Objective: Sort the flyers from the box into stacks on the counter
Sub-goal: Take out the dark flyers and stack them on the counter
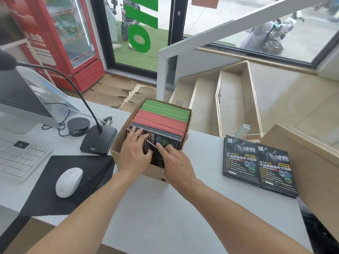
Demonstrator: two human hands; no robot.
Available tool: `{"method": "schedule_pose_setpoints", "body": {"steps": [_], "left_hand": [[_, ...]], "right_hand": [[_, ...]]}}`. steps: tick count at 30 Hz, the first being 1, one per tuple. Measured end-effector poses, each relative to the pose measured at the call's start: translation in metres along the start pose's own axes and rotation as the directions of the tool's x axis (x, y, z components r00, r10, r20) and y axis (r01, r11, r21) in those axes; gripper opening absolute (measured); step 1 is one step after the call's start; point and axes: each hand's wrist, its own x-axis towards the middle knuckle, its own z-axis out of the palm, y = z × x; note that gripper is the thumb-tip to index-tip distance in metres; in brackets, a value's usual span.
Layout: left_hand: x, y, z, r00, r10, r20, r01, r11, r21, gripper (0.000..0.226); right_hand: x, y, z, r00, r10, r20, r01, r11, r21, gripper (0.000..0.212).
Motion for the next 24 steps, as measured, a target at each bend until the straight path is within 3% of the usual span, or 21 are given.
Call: {"method": "schedule_pose_setpoints", "body": {"steps": [3, 6, 9, 11, 12, 15, 17, 20, 24], "left_hand": [[0.000, -0.002, -0.001, 1.000, 0.002, 0.027, -0.002, 1.000, 0.002, 0.037], [0.007, -0.001, -0.016, 0.998, 0.029, 0.049, -0.030, 0.999, 0.029, 0.028], [0.025, 0.010, -0.060, 0.977, 0.200, 0.070, -0.207, 0.972, 0.113, 0.028], [0.037, 0.027, -0.098, 0.932, 0.333, 0.146, -0.358, 0.909, 0.212, 0.033], [0.043, 0.037, -0.116, 0.922, 0.327, 0.205, -0.369, 0.904, 0.215, 0.034], [0.051, 0.067, -0.144, 0.855, 0.183, 0.485, -0.197, 0.980, -0.022, 0.019], [0.046, 0.083, -0.140, 0.768, 0.207, 0.607, -0.001, 0.947, -0.322, 0.013], [0.024, 0.101, -0.114, 0.758, 0.223, 0.613, 0.239, 0.779, -0.579, 0.015], [-0.011, 0.122, -0.059, 0.842, 0.074, 0.535, 0.378, 0.626, -0.682, 0.018]], "right_hand": [[-0.001, -0.002, -0.006, 0.987, 0.136, 0.087, -0.151, 0.971, 0.188, 0.055], [0.001, 0.000, -0.020, 0.971, 0.225, 0.083, -0.240, 0.913, 0.331, 0.035], [0.004, 0.007, -0.044, 0.969, 0.244, -0.021, -0.211, 0.875, 0.435, 0.030], [0.008, 0.011, -0.069, 0.959, 0.273, -0.077, -0.167, 0.765, 0.622, 0.028], [0.009, 0.013, -0.083, 0.959, 0.272, -0.073, -0.139, 0.685, 0.715, 0.028], [0.011, 0.022, -0.118, 0.965, 0.260, -0.041, -0.089, 0.471, 0.878, 0.035], [0.010, 0.037, -0.132, 0.958, 0.285, -0.029, -0.104, 0.441, 0.892, 0.037], [-0.004, 0.071, -0.140, 0.929, 0.367, 0.058, -0.212, 0.397, 0.893, 0.036], [-0.050, 0.116, -0.119, 0.797, 0.569, 0.204, -0.341, 0.145, 0.929, 0.043]]}}
